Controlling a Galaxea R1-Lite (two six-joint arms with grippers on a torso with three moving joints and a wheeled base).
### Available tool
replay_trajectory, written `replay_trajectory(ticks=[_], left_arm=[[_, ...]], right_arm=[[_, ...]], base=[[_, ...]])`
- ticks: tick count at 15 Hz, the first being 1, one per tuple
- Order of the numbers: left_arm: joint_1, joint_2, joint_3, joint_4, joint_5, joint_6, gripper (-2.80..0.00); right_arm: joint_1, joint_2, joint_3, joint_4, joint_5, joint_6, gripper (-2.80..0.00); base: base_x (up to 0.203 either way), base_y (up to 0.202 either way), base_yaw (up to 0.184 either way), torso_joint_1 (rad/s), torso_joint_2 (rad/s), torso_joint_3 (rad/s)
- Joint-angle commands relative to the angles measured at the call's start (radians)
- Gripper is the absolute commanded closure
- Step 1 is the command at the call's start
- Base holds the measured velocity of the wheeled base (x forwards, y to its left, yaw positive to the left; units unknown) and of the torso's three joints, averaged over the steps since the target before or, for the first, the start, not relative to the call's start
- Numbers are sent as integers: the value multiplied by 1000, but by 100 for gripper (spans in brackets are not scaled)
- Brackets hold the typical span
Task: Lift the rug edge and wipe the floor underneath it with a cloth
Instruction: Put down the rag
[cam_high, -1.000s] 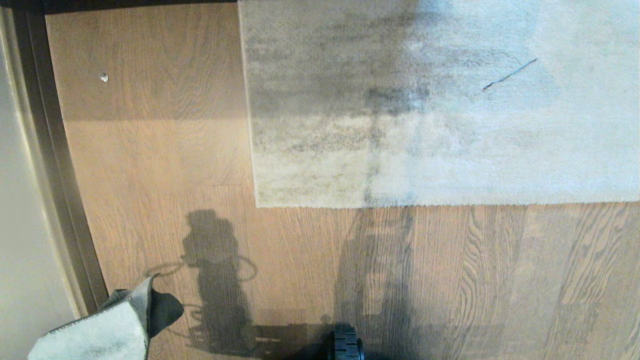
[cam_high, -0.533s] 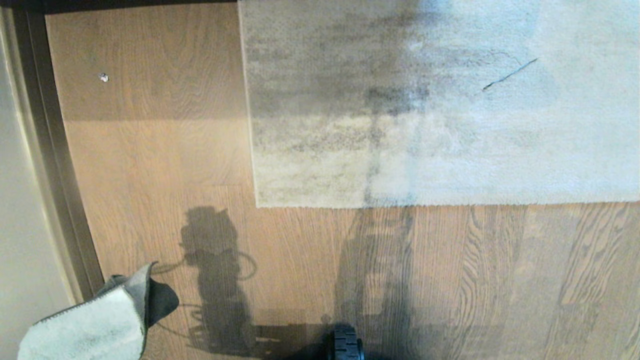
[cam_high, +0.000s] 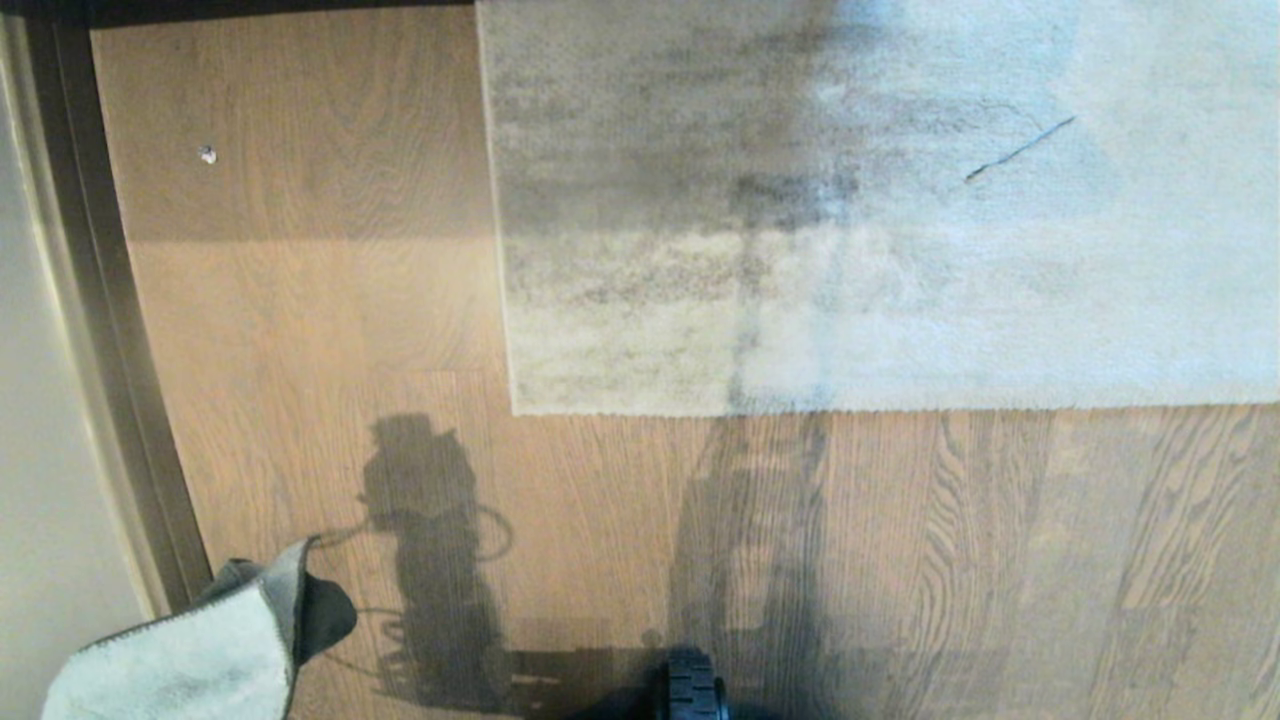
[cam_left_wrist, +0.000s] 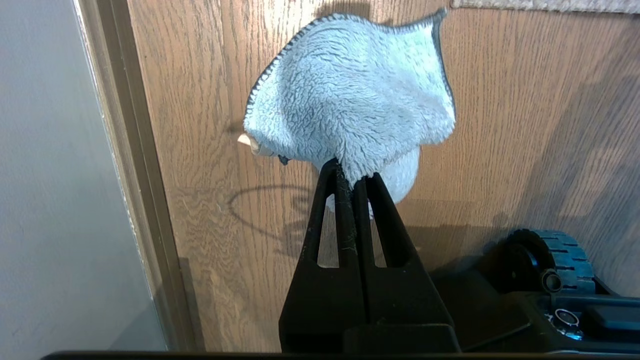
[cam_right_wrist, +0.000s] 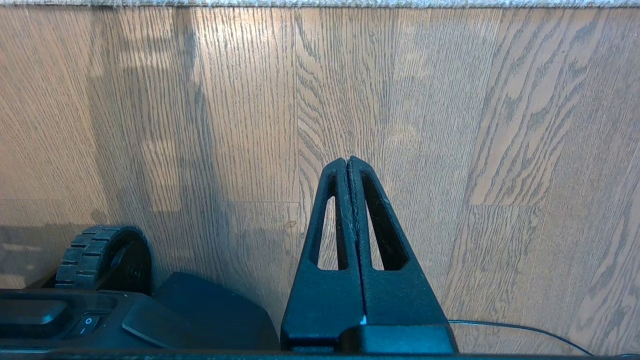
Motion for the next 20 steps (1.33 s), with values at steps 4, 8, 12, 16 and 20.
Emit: replay_trajectory(ticks=[4, 8, 12, 16, 20], left_arm=[[0, 0, 0, 0, 1, -1, 0], [2, 0, 0, 2, 1, -1, 0], [2, 13, -23, 10, 1, 1, 0], [0, 51, -89, 8, 0, -1, 0], [-8, 188, -159, -1, -5, 0, 0]], right_arm=[[0, 2, 0, 0, 0, 0, 0], [0, 2, 0, 0, 0, 0, 0], [0, 2, 0, -1, 0, 0, 0], [0, 2, 0, 0, 0, 0, 0], [0, 2, 0, 0, 0, 0, 0]], base=[[0, 0, 0, 0, 0, 0], [0, 0, 0, 0, 0, 0], [0, 0, 0, 0, 0, 0], [0, 0, 0, 0, 0, 0], [0, 0, 0, 0, 0, 0]])
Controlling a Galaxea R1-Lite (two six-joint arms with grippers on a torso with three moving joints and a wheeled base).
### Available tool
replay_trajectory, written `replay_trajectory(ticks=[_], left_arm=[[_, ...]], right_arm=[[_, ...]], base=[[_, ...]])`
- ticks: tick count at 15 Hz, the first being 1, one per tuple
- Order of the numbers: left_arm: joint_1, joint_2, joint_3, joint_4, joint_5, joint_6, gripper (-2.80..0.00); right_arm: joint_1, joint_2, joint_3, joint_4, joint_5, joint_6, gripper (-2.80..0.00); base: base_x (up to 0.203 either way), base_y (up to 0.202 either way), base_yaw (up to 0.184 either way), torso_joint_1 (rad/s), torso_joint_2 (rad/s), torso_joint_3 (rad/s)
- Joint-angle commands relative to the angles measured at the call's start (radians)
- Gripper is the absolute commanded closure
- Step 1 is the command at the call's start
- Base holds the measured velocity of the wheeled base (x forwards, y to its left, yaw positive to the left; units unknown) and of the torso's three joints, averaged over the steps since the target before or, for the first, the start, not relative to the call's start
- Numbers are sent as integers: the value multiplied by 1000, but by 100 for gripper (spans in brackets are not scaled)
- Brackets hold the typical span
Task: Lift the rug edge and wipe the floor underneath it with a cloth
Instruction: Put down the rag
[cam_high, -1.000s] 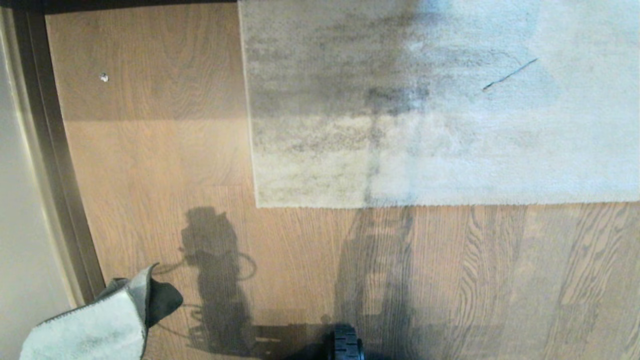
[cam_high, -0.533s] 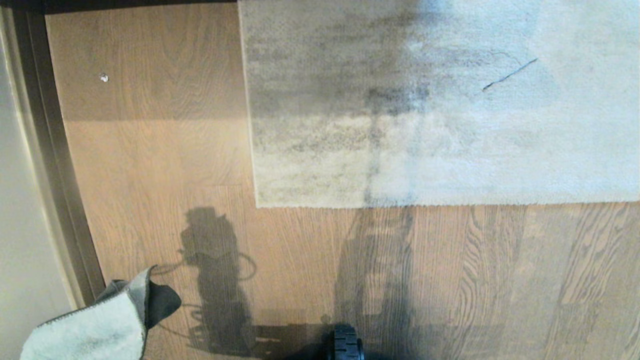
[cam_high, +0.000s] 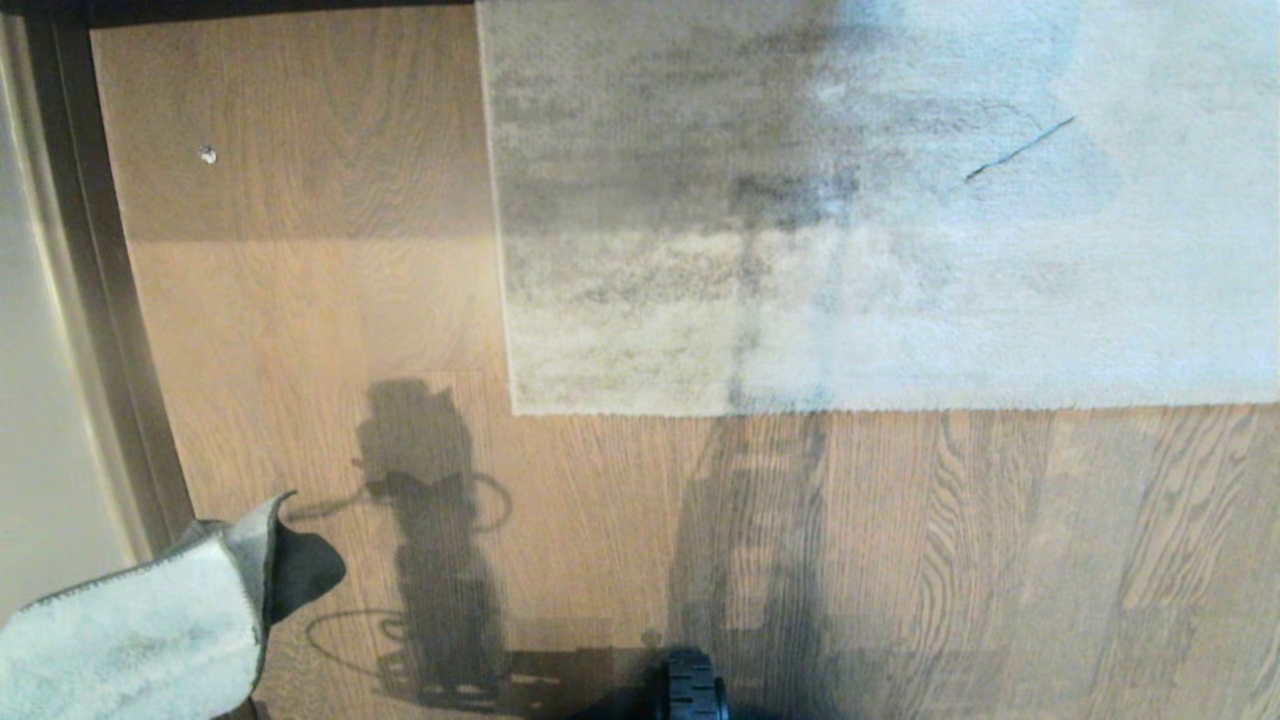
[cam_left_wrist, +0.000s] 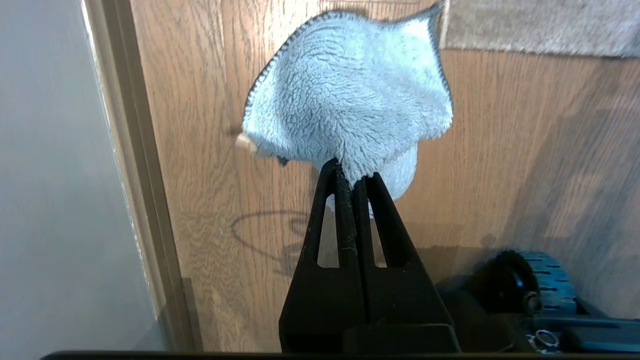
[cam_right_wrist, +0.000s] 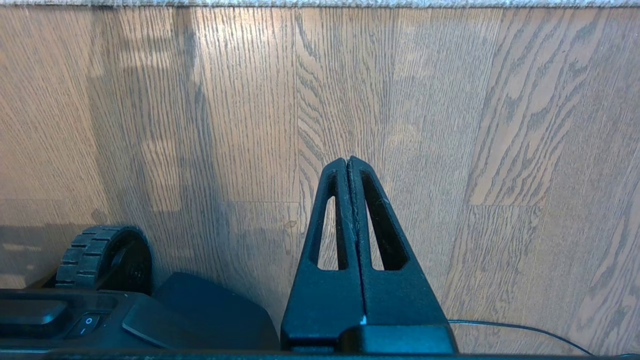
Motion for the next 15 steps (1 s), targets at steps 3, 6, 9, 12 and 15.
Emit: replay_trajectory(ticks=[3, 6, 9, 12, 15], left_arm=[[-58, 234, -71, -44, 2, 0, 0], [-105, 419, -137, -59, 5, 2, 0], [-114, 587, -228, -62, 4, 10, 0], [-99, 696, -299, -63, 5, 50, 0], [-58, 773, -337, -66, 5, 63, 0]], right_arm=[[0, 2, 0, 0, 0, 0, 0], [0, 2, 0, 0, 0, 0, 0], [0, 2, 0, 0, 0, -1, 0], [0, 2, 0, 0, 0, 0, 0], [0, 2, 0, -1, 0, -1, 0]], base=[[0, 0, 0, 0, 0, 0], [0, 0, 0, 0, 0, 0], [0, 0, 0, 0, 0, 0], [0, 0, 0, 0, 0, 0], [0, 0, 0, 0, 0, 0]])
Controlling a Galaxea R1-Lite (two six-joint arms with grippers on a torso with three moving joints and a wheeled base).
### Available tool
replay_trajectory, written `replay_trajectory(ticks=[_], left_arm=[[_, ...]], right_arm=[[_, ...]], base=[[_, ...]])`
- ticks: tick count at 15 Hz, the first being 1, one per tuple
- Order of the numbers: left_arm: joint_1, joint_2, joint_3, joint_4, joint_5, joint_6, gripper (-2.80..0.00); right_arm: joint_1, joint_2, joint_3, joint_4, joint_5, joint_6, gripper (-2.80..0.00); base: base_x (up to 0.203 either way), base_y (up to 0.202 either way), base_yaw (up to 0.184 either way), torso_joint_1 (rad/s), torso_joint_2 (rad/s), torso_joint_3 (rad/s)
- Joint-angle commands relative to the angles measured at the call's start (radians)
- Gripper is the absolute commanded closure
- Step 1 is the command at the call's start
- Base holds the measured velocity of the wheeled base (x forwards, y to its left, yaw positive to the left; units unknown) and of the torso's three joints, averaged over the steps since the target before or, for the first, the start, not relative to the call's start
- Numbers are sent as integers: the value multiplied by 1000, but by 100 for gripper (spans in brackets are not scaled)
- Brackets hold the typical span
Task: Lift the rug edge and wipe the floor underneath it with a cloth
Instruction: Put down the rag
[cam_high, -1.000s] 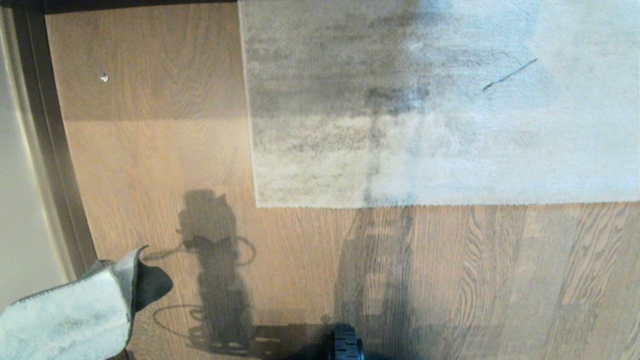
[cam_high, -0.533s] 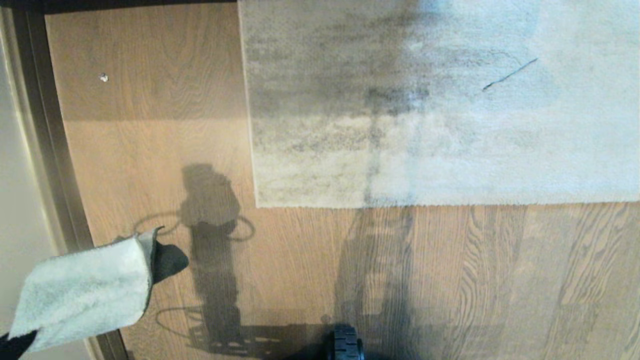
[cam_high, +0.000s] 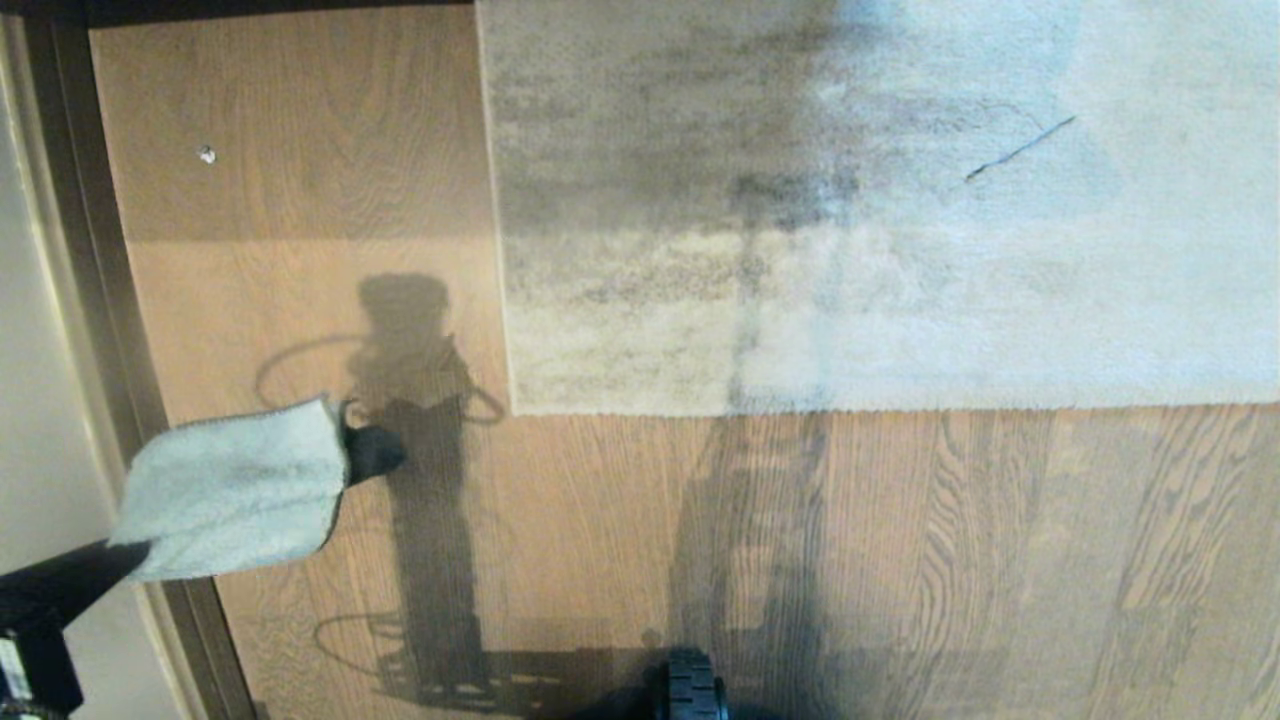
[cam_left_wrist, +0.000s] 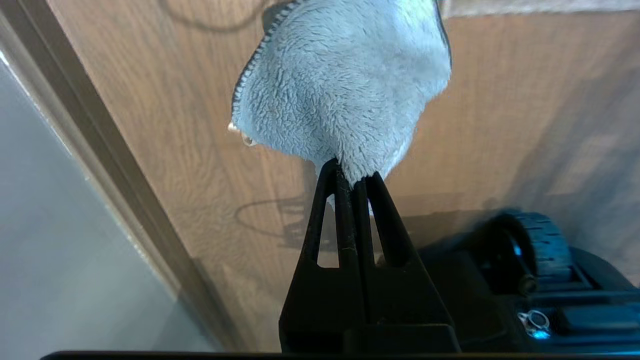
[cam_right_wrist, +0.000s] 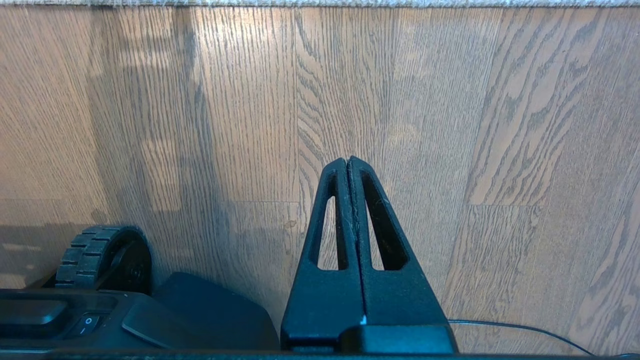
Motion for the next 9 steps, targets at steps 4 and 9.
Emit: replay_trajectory(ticks=[4, 9], left_arm=[[81, 176, -18, -88, -9, -2, 0], [104, 360, -24, -282, -40, -5, 0]], right_arm=[[0, 1, 0, 0, 0, 0, 0], [0, 1, 0, 0, 0, 0, 0]], base=[[0, 0, 0, 0, 0, 0], [0, 0, 0, 0, 0, 0]])
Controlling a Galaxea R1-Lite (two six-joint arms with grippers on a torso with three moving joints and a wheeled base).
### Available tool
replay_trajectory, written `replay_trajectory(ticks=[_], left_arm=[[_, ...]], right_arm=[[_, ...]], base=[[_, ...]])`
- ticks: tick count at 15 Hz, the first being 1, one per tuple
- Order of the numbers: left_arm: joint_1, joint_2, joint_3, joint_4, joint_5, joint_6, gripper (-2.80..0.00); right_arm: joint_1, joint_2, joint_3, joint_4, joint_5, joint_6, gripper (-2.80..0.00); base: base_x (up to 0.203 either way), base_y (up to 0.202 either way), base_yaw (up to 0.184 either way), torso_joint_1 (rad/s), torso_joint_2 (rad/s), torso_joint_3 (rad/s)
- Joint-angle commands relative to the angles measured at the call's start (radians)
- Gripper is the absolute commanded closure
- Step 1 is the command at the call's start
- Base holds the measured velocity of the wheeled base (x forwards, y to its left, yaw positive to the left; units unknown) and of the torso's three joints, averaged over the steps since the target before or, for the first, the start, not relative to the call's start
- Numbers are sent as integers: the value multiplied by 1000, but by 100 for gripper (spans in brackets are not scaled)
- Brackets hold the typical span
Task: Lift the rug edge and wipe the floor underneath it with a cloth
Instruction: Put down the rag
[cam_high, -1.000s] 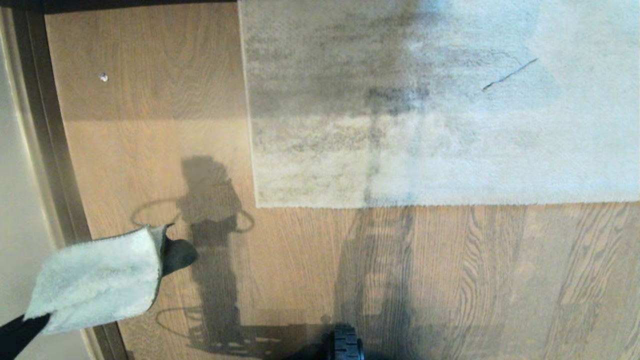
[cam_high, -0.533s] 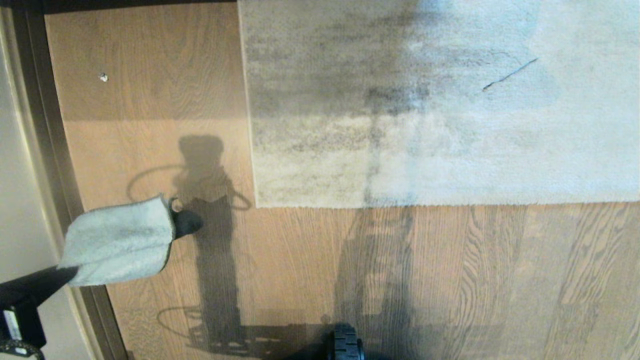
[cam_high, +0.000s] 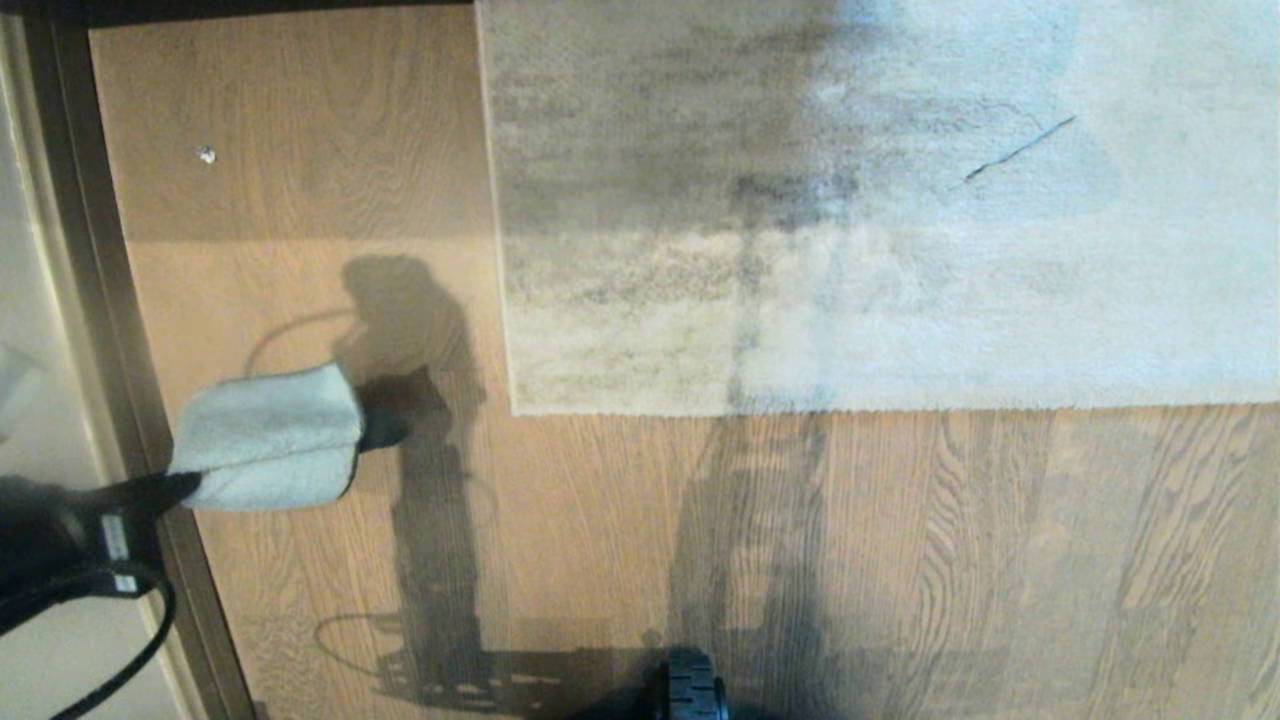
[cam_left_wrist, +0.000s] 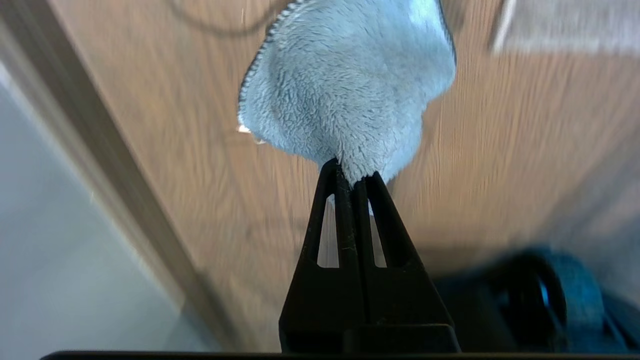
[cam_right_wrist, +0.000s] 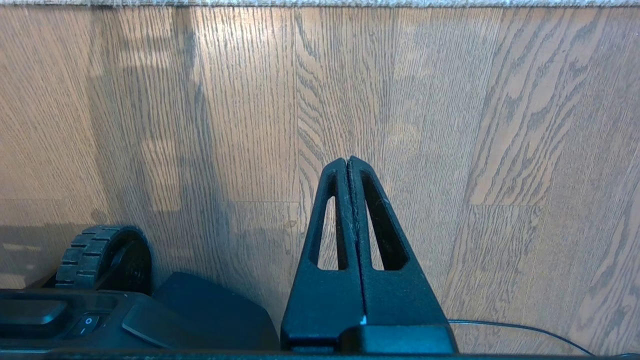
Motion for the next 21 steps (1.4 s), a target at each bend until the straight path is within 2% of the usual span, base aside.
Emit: replay_trajectory(ticks=[1, 5, 9, 11, 16, 17, 21], left_arm=[[6, 152, -3, -131, -9, -2, 0], [9, 309, -26, -314, -32, -2, 0], [54, 424, -32, -473, -55, -4, 0], [66, 449, -44, -487, -76, -5, 0], [68, 474, -57, -487, -75, -5, 0], [68, 474, -56, -487, -75, -5, -280], [70, 450, -45, -487, -75, -5, -280]], right_arm=[[0, 1, 0, 0, 0, 0, 0], [0, 1, 0, 0, 0, 0, 0], [0, 1, 0, 0, 0, -1, 0], [0, 1, 0, 0, 0, 0, 0], [0, 1, 0, 0, 0, 0, 0], [0, 1, 0, 0, 0, 0, 0], [0, 1, 0, 0, 0, 0, 0]], base=[[0, 0, 0, 0, 0, 0], [0, 0, 0, 0, 0, 0], [0, 0, 0, 0, 0, 0], [0, 0, 0, 0, 0, 0], [0, 0, 0, 0, 0, 0], [0, 0, 0, 0, 0, 0], [0, 0, 0, 0, 0, 0]])
